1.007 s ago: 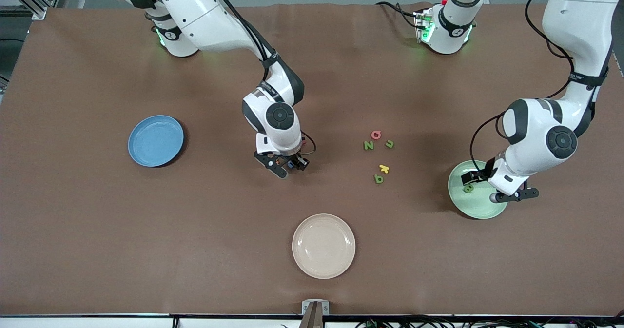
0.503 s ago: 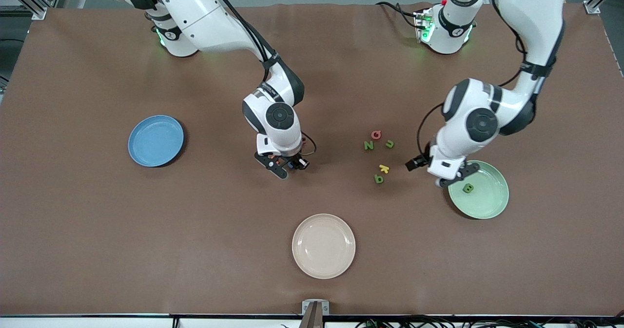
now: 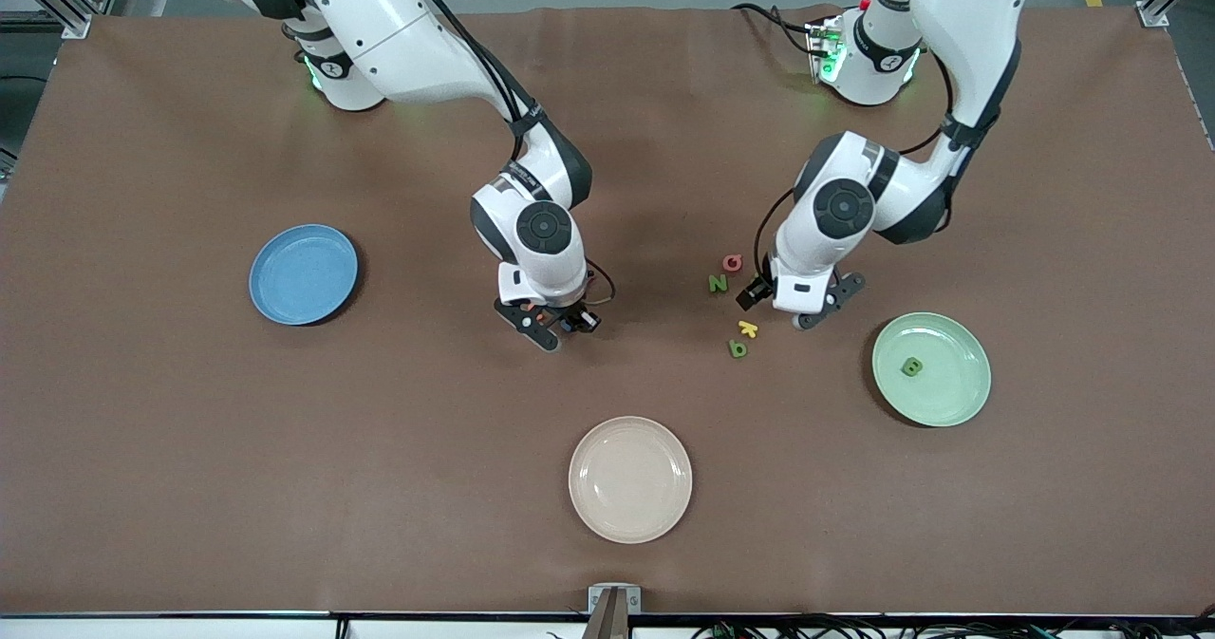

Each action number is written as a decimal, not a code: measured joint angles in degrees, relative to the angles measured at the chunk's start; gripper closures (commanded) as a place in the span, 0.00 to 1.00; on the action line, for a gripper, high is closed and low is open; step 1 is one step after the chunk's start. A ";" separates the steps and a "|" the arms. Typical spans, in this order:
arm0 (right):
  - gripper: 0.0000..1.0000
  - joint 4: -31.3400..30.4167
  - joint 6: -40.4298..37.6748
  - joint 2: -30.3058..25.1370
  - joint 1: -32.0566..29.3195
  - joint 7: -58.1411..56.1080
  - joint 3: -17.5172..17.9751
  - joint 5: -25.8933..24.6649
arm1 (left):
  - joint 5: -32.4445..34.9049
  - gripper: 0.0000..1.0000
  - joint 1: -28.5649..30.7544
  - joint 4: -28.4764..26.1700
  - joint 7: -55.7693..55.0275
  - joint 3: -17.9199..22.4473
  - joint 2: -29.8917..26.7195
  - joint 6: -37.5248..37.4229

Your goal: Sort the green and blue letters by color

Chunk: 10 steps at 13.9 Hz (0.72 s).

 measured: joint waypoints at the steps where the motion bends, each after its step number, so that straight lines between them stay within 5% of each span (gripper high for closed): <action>1: 0.98 0.48 -1.76 -0.33 -0.53 -1.92 -0.31 0.00 | 0.63 0.13 -0.43 -0.79 -1.85 0.01 0.22 0.83; 5: 0.98 -0.53 -10.74 -7.31 -7.57 -17.70 -0.87 0.01 | 4.57 0.20 -0.57 -1.22 -8.82 0.07 1.40 1.15; 10: 0.98 -14.97 -11.64 -21.14 -19.55 -41.43 -1.03 0.01 | 5.73 0.33 -0.50 -1.58 -11.65 0.18 2.73 1.27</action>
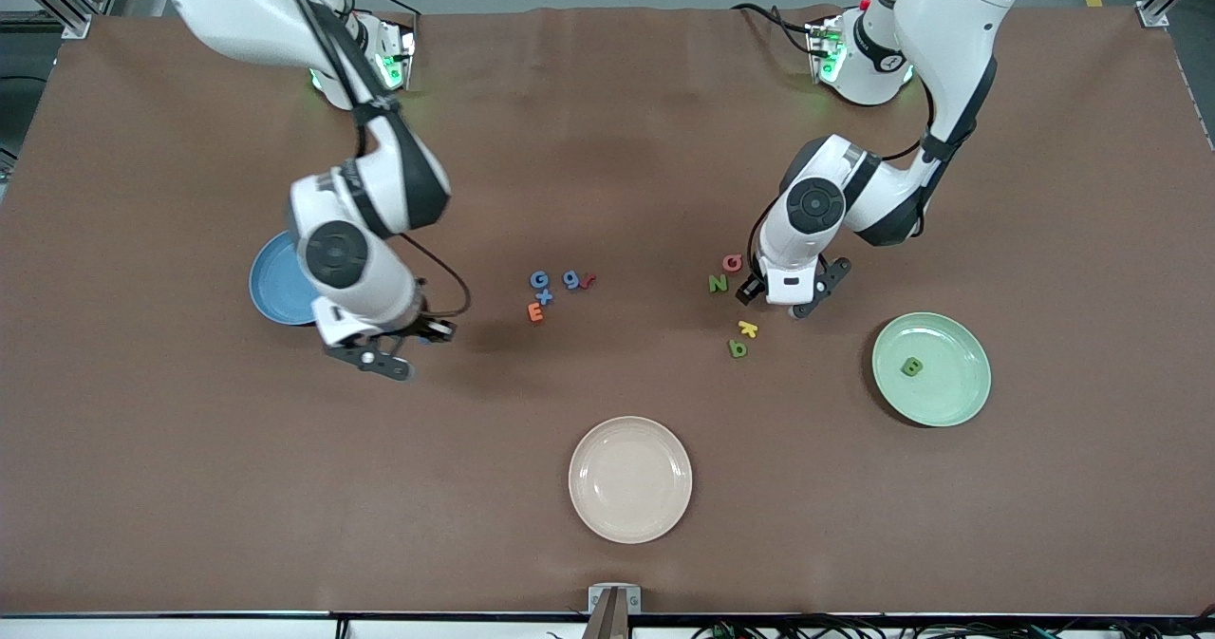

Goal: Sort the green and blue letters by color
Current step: 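Drop the blue letter on the blue plate with the right gripper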

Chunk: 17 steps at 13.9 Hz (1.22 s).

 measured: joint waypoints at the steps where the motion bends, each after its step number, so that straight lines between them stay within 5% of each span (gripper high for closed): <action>1: 0.98 -2.36 0.38 -1.84 -1.58 -3.19 0.01 0.00 | 0.00 0.38 0.03 -0.18 -0.11 0.03 0.08 0.03; 5: 0.98 -12.60 7.89 -6.48 -9.27 -17.47 0.04 -0.01 | 0.00 0.59 0.08 -0.82 -0.35 0.07 0.97 1.84; 8: 0.97 -17.93 12.33 -7.18 -17.42 -29.26 0.03 0.00 | 0.00 0.98 0.18 -1.01 -0.36 0.07 1.17 3.12; 13: 0.89 -20.71 13.05 -7.20 -23.51 -37.51 0.13 0.03 | 1.12 1.00 0.94 0.29 0.67 0.58 0.42 3.54; 14: 0.54 -21.05 13.07 -7.20 -23.56 -37.61 0.19 0.03 | 1.90 1.00 1.94 1.29 1.98 0.73 -0.02 3.54; 15: 0.04 -21.31 13.07 -7.20 -23.56 -37.61 0.32 0.03 | 2.80 1.00 3.51 2.32 4.15 0.83 -0.45 3.54; 17: 0.00 -21.48 13.07 -7.20 -23.56 -37.61 0.48 0.11 | 4.28 1.00 7.58 3.95 10.27 0.97 -0.93 3.50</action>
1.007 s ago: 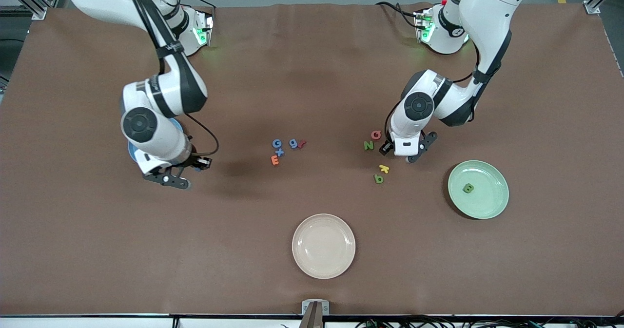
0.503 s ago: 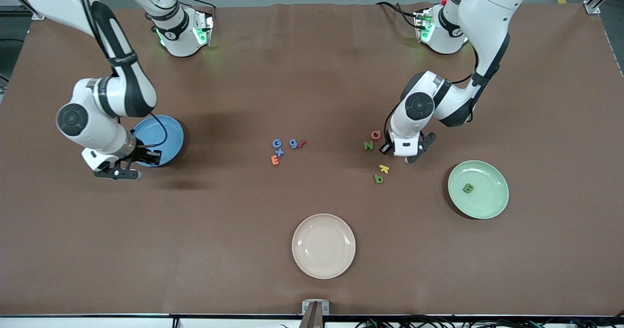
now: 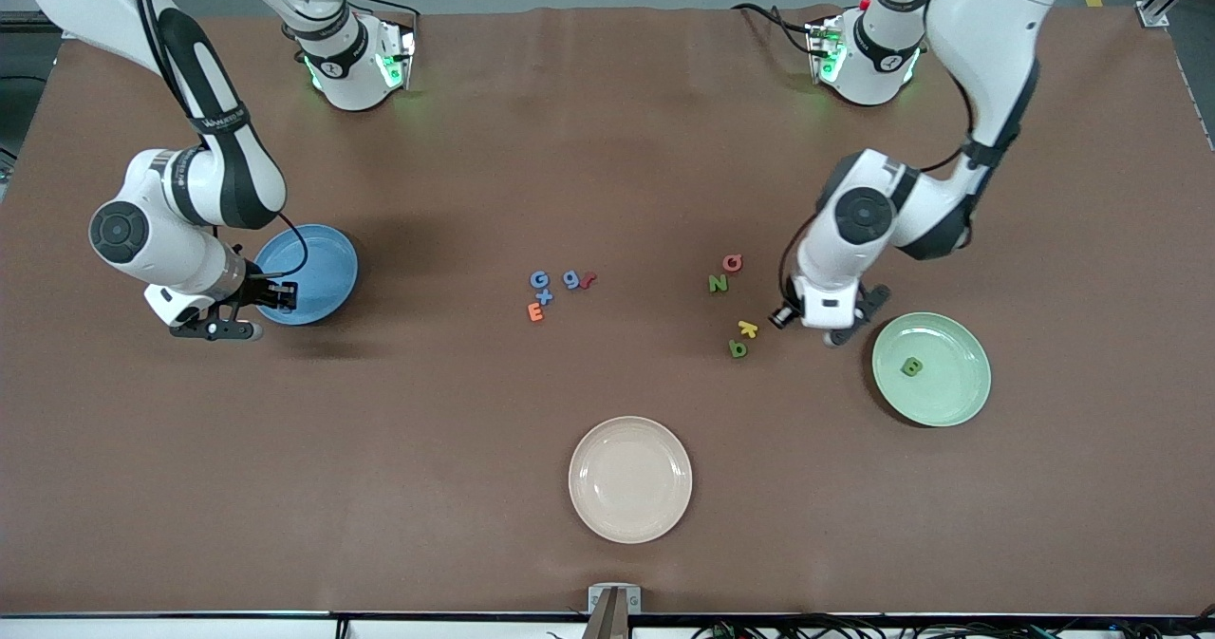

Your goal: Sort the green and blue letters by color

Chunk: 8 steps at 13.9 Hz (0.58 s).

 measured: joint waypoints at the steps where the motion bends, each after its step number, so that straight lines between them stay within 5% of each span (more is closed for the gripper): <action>1: 0.00 -0.01 -0.04 0.00 0.00 0.00 0.03 0.24 | 0.61 1.00 2.30 0.52 3.79 0.05 -0.04 -0.01; 5: 0.00 0.05 -1.29 -0.33 1.50 0.99 0.84 5.16 | 3.10 0.99 10.91 1.17 17.96 0.23 -0.03 -0.01; 8: 0.00 0.73 -2.44 -2.07 10.32 14.15 1.38 7.61 | 3.42 0.90 15.10 1.78 26.11 0.25 0.00 -0.01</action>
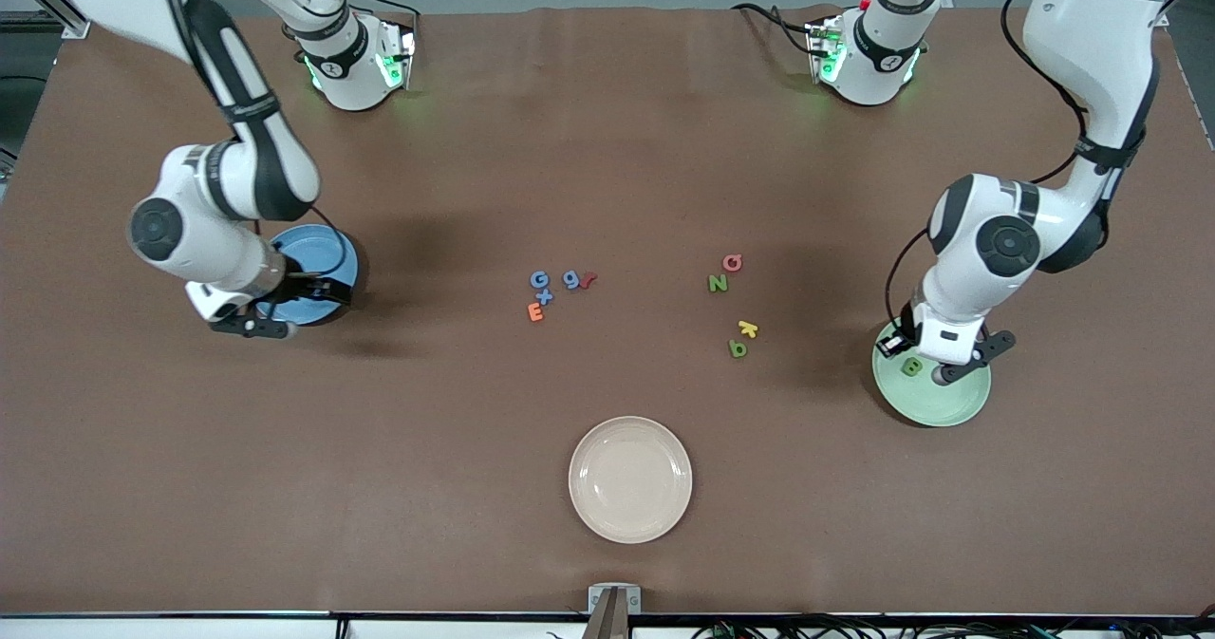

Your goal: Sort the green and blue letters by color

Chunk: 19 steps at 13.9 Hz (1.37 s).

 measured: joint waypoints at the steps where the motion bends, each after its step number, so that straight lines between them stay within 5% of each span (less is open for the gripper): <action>1: 0.00 0.44 0.04 -0.46 4.06 6.12 0.21 0.07 | 0.01 0.67 1.30 0.12 2.71 0.03 0.07 0.00; 2: 0.00 0.91 0.36 -0.66 7.96 11.02 0.36 0.09 | 0.01 0.21 2.52 0.29 4.98 0.04 0.27 0.00; 3: 0.00 1.17 1.45 -0.66 11.63 14.93 0.44 0.15 | 0.01 0.00 3.36 0.56 6.29 0.04 0.60 0.00; 10: 0.00 2.90 10.93 5.65 28.01 18.88 0.41 0.04 | 0.02 0.04 -0.17 6.05 6.99 -1.15 1.32 -5.84; 19: 0.08 8.37 11.97 13.12 30.98 10.85 0.26 -6.58 | 0.02 0.24 -18.34 19.24 -3.35 -1.23 12.49 -8.83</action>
